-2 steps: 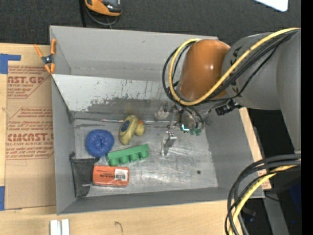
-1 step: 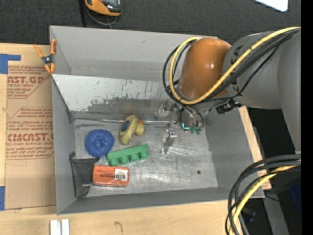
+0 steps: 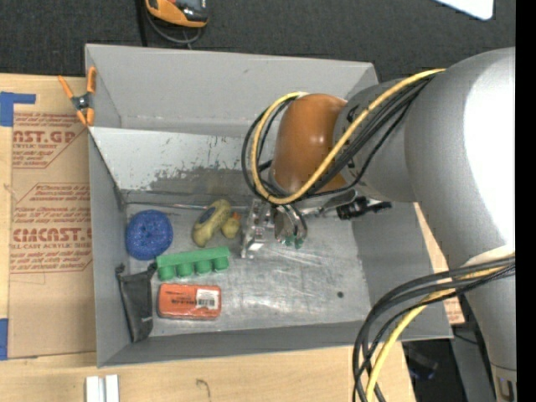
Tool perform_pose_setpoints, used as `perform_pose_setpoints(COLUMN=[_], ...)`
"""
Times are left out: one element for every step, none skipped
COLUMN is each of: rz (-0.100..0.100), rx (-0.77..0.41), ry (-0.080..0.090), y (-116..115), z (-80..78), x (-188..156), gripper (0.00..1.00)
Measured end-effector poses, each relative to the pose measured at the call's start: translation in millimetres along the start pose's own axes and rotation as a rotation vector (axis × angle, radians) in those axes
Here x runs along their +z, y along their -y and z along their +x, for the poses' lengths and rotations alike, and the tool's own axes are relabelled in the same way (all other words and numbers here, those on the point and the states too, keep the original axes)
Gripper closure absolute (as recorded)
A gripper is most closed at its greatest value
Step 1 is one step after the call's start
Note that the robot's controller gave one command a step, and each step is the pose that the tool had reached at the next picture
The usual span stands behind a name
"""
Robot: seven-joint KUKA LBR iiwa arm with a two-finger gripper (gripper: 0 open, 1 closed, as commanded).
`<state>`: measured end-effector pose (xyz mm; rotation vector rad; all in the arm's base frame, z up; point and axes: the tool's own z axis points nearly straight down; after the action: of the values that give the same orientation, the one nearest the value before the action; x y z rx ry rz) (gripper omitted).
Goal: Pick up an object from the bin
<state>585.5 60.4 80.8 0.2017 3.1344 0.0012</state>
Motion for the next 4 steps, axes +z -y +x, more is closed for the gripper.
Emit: perform_pose_setpoints(rz=[0.0, 0.0, 0.002, -0.002], rx=[0.0, 0.0, -0.07, -0.105], ry=[0.0, 0.0, -0.005, 0.015], y=[0, 0, -6, -46], z=[0.0, 0.0, 0.0, 4.8], x=[0, 0, -34, -26], gripper=[0.0, 0.0, 0.0, 0.0])
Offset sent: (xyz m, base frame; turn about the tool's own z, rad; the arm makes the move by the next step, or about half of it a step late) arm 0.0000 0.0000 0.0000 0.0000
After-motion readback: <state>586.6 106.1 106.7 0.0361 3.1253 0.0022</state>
